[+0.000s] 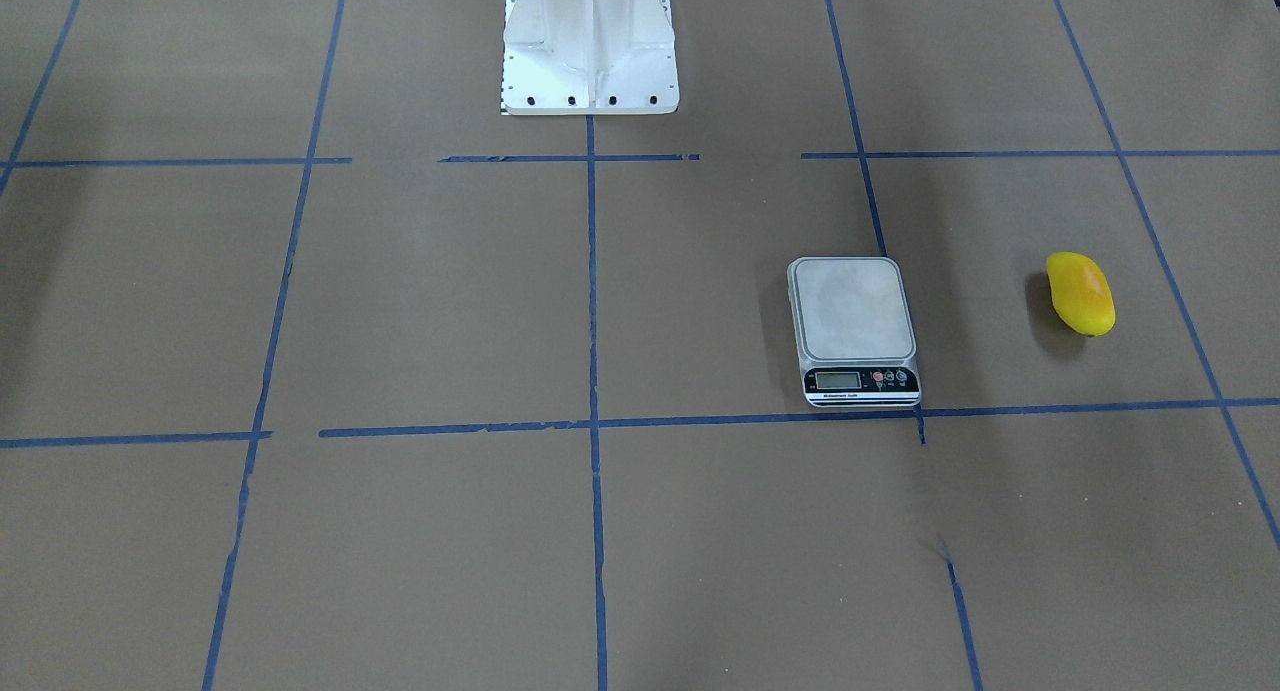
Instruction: Weigh mango
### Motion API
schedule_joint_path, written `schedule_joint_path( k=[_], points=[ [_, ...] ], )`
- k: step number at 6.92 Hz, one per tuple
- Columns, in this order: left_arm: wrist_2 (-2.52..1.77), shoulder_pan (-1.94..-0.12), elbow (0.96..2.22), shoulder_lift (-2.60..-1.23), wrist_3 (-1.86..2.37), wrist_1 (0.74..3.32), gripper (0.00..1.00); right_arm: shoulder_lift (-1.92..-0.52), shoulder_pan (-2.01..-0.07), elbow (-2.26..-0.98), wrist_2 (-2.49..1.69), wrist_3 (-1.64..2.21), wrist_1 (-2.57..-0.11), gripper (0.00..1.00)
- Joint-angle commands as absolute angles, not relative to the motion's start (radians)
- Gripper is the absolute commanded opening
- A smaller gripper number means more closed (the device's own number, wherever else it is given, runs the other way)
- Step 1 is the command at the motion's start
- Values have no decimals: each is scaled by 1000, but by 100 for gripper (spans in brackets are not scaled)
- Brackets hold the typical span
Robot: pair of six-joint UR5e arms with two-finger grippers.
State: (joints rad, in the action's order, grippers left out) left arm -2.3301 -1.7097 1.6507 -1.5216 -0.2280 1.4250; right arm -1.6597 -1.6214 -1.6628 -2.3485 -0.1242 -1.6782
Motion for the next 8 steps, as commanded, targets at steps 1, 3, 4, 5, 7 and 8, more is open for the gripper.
schedule_joint_path(
  k=[1,3,4,5,7,8],
  points=[
    [-2332,-1710,1657,-1520,-229,1428,100,-1660,-1621,-1663,-2349,-124,-1678,100],
    [-2330,-1709,1660,-1520,-224,1428,100,-1660,-1621,-1663,-2349,-124,-1678,100],
    [-2330,-1710,1660,-1522,-219,1428,100,-1660,-1621,-1663,-2349,-124,-1678,100],
    [-2333,-1709,1649,-1519,-219,1436,100,-1660,-1621,-1663,-2349,-124,-1678,100],
    [-2335,-1619,1590,-1516,-133,1619,100,-1660,-1621,-1663,-2349,-124,-1678,100],
    [-2333,-1506,1591,-1517,90,1714,100,-1660,-1621,-1663,-2349,-124,-1678,100]
  ],
)
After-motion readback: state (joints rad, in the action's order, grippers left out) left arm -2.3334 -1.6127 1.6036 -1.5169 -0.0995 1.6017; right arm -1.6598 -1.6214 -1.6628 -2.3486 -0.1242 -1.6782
